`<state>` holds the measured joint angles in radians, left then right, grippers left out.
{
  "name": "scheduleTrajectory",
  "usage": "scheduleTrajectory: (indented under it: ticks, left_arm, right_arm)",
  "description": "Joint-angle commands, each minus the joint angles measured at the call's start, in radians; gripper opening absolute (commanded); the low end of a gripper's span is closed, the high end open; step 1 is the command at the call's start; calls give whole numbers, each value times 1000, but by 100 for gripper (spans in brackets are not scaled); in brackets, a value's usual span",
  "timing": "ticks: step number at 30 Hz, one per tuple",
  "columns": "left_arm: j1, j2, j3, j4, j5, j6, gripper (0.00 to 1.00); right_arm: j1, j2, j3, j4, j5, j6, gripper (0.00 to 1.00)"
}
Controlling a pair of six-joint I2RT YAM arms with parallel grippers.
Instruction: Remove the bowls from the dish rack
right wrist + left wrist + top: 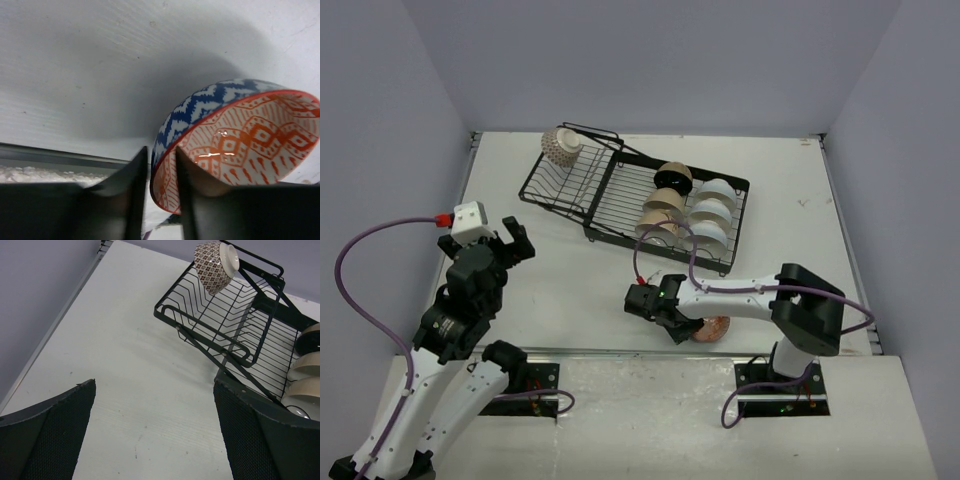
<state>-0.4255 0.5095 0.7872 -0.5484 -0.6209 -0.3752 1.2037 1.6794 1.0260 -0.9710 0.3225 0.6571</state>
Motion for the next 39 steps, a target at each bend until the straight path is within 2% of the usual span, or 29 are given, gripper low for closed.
scheduleTrajectory:
  ticks: [1, 3, 6, 13, 17, 20, 22, 25, 27, 28, 29, 31, 34, 35, 36, 37, 39]
  left_arm:
    - [7, -3, 20, -1, -10, -10, 100]
    - [7, -3, 23, -4, -11, -11, 100]
    - [7, 0, 27, -7, -5, -11, 100]
    - [7, 47, 122, -65, 93, -65, 100]
    - [7, 156, 245, -67, 206, -103, 100]
    - [7, 266, 302, -33, 335, -131, 100]
    - [7, 325, 369, -7, 381, -165, 100]
    - [14, 481, 454, 37, 343, -185, 100]
    - [65, 553, 515, 33, 319, -183, 100]
    - [101, 593, 579, 34, 373, -186, 100]
    - [184, 653, 602, 45, 412, -189, 100]
    - [279, 737, 670, 90, 507, -176, 100]
    - [344, 854, 760, 149, 576, -146, 100]
    - [411, 886, 779, 163, 616, -155, 100]
    - [463, 918, 794, 207, 685, -168, 100]
    - [552, 990, 805, 241, 846, -183, 100]
    - [631, 1081, 837, 361, 1033, -252, 100]
  right_arm:
    - [30, 0, 29, -8, -3, 50, 37]
    - [40, -6, 45, -26, 0, 62, 51]
    - [56, -23, 71, -64, 7, 78, 60]
    - [80, -141, 180, -237, 75, 105, 66]
    - [79, -323, 256, -291, 170, 52, 74]
    - [73, -411, 319, -212, 201, -57, 81]
    - [44, -498, 301, -82, 178, -118, 87]
    - [-48, -607, 211, 70, 86, -188, 90]
    - [-121, -682, 132, 162, -14, -227, 96]
    - [-131, -702, 112, 176, -26, -232, 99]
    - [-138, -721, 91, 178, -36, -237, 99]
    - [-138, -771, 72, 178, -52, -241, 99]
    - [-138, -834, 59, 178, -85, -244, 99]
    - [-138, -848, 49, 178, -91, -246, 99]
    - [-138, -863, 46, 181, -109, -249, 99]
    - [-136, -891, 42, 187, -128, -252, 99]
    - [-138, -915, 26, 209, -161, -261, 99]
